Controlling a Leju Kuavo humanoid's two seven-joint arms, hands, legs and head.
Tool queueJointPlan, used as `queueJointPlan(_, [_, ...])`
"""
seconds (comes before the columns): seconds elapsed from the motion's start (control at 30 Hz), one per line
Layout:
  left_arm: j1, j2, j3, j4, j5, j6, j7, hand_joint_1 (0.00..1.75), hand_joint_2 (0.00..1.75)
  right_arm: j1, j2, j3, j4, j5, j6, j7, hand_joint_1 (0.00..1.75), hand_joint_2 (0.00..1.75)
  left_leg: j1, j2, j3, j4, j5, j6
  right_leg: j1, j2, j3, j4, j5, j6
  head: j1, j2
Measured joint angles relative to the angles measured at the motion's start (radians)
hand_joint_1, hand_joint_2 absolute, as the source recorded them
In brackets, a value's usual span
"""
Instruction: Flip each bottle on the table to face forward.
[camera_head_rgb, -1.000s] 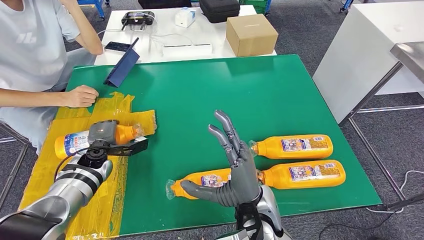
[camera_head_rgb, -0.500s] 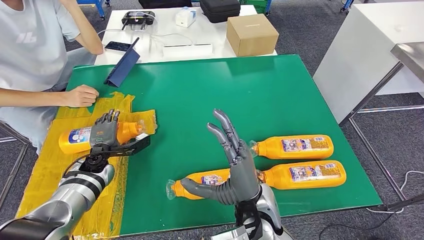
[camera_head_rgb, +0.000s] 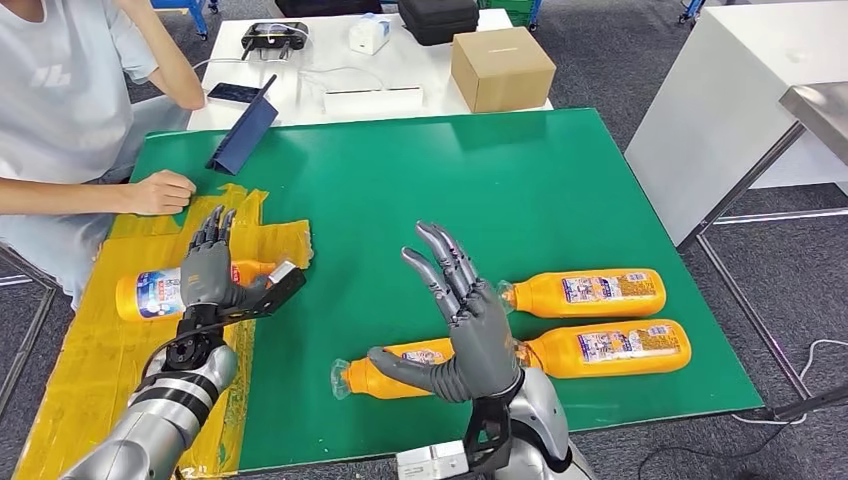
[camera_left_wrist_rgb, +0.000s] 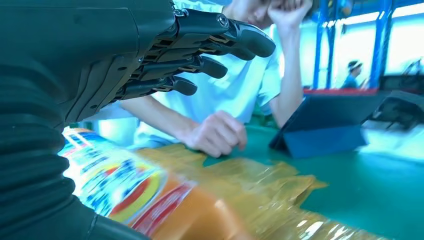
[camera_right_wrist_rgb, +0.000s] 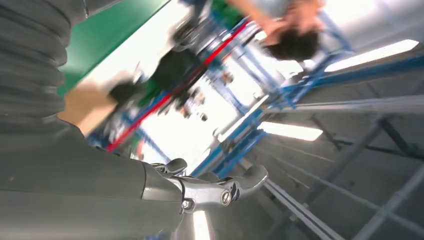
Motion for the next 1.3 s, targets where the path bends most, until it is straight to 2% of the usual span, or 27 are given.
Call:
queueJointPlan(0.13, [0.087, -0.012, 0.012, -0.149, 0.101, -0.037, -0.089, 0.00, 1.75, 0.001, -0.026, -0.014, 0.020, 0.095, 0.027, 0.079, 0.00, 1.75, 0.000, -0.001, 0.000, 0.000, 0.000, 0.000, 0.000, 0.000, 0.000, 0.000, 0.000, 0.000, 0.000, 0.000])
queueJointPlan(0.23, [0.156, -0.020, 0.013, -0.275, 0.213, -0.105, -0.155, 0.00, 1.75, 0.008, -0.047, -0.028, 0.034, 0.117, 0.103, 0.107, 0.00, 1.75, -0.001, 0.000, -0.001, 0.000, 0.000, 0.000, 0.000, 0.000, -0.001, 0.000, 0.000, 0.000, 0.000, 0.000])
queueJointPlan(0.37, [0.231, -0.036, 0.013, -0.433, 0.438, -0.206, -0.263, 0.00, 1.75, 0.013, -0.080, -0.029, 0.075, 0.172, 0.200, 0.137, 0.00, 1.75, -0.001, -0.001, -0.001, 0.000, 0.000, 0.000, 0.000, 0.000, -0.001, 0.000, 0.000, 0.000, 0.000, 0.000])
queueJointPlan(0.5, [0.278, -0.050, 0.017, -0.558, 0.692, -0.332, -0.341, 0.00, 1.75, 0.015, -0.104, -0.025, 0.132, 0.203, 0.212, 0.157, 0.00, 1.75, -0.001, -0.001, -0.002, 0.000, 0.000, 0.000, 0.000, 0.000, -0.001, 0.000, 0.000, 0.000, 0.000, 0.000])
queueJointPlan(0.6, [0.296, -0.056, 0.024, -0.615, 0.761, -0.367, -0.358, 0.00, 1.75, 0.016, -0.117, -0.023, 0.158, 0.206, 0.213, 0.161, 0.00, 1.75, -0.001, -0.001, -0.002, 0.000, 0.000, 0.000, 0.000, 0.000, -0.001, 0.000, 0.000, 0.000, 0.000, 0.000])
queueJointPlan(0.8, [0.315, -0.058, 0.035, -0.668, 0.776, -0.375, -0.363, 0.00, 1.75, 0.016, -0.131, -0.021, 0.185, 0.206, 0.216, 0.163, 0.00, 1.75, 0.000, -0.001, -0.002, 0.000, 0.000, 0.000, 0.001, 0.000, -0.001, 0.000, 0.000, 0.000, 0.000, 0.000])
queueJointPlan(1.07, [0.328, -0.072, 0.072, -0.713, 0.957, -0.429, -0.416, 0.00, 1.75, 0.010, -0.152, -0.015, 0.227, 0.241, 0.257, 0.209, 0.00, 1.75, 0.000, -0.001, -0.002, 0.000, 0.000, 0.000, 0.000, 0.000, -0.001, 0.000, 0.000, 0.000, 0.000, 0.000])
queueJointPlan(1.3, [0.352, -0.078, 0.091, -0.764, 1.005, -0.455, -0.427, 0.00, 1.75, -0.006, -0.170, -0.005, 0.294, 0.268, 0.268, 0.257, 0.00, 1.75, 0.000, -0.001, -0.002, 0.000, 0.000, 0.000, 0.000, 0.000, -0.001, 0.000, 0.000, 0.000, 0.000, 0.000])
